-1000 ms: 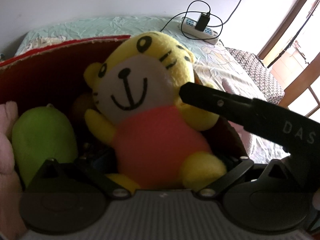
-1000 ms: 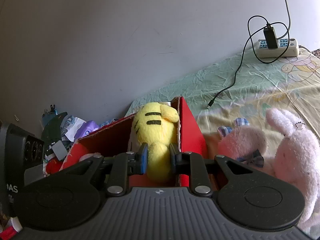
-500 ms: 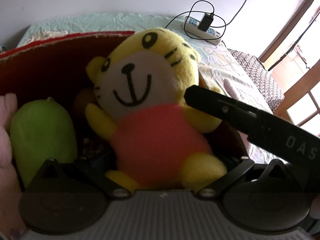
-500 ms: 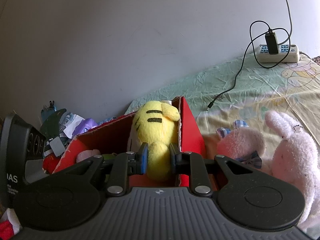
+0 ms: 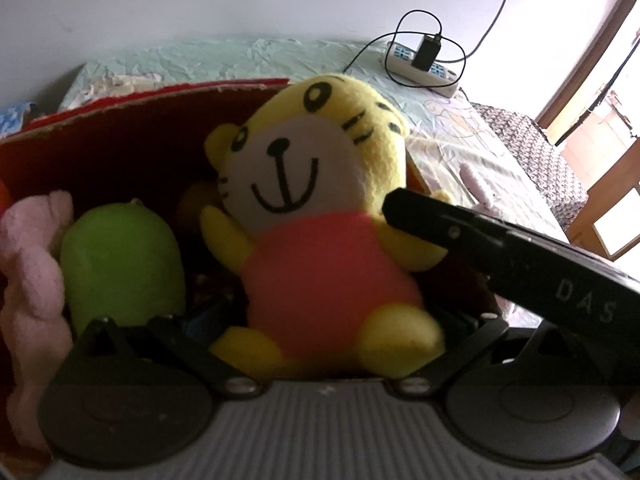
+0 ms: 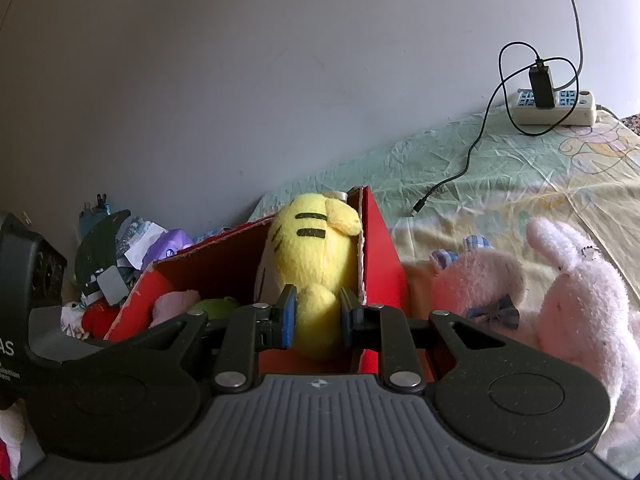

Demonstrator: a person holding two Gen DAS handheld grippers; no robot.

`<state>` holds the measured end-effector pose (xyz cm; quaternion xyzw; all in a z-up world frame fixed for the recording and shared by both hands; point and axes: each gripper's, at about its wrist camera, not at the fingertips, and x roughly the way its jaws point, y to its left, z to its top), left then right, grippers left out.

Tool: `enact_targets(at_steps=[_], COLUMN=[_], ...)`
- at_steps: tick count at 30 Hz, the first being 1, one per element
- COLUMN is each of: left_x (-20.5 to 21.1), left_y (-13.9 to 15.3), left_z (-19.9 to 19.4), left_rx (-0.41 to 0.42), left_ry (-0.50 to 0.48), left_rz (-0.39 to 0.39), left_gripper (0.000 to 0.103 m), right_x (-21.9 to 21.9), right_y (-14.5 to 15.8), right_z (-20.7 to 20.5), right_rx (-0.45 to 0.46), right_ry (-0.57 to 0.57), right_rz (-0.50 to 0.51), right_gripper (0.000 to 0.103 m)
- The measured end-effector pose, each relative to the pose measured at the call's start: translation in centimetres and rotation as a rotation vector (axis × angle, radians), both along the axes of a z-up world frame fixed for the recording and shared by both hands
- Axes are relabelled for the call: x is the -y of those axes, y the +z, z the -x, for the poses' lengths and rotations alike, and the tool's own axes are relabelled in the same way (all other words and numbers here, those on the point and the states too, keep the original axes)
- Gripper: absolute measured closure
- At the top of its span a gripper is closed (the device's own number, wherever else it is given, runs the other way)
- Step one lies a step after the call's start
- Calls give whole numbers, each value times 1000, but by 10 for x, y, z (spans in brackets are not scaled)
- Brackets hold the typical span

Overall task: Organize objects
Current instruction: 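Lower the tiger plush into the red box and open the right gripper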

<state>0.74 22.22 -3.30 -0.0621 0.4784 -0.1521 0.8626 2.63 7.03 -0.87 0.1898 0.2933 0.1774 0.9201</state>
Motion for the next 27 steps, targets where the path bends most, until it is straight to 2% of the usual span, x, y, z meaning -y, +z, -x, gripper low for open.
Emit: enact_targets(at_steps=[27], left_x=[0], left_y=[1], left_z=[18], left_rx=[41], left_ry=[94], left_rz=[-49], left_gripper=[1], right_x=[5], right_y=[2], right_z=[13], right_rx=[-23], right_ry=[1], right_rz=[-36], right_gripper=[80])
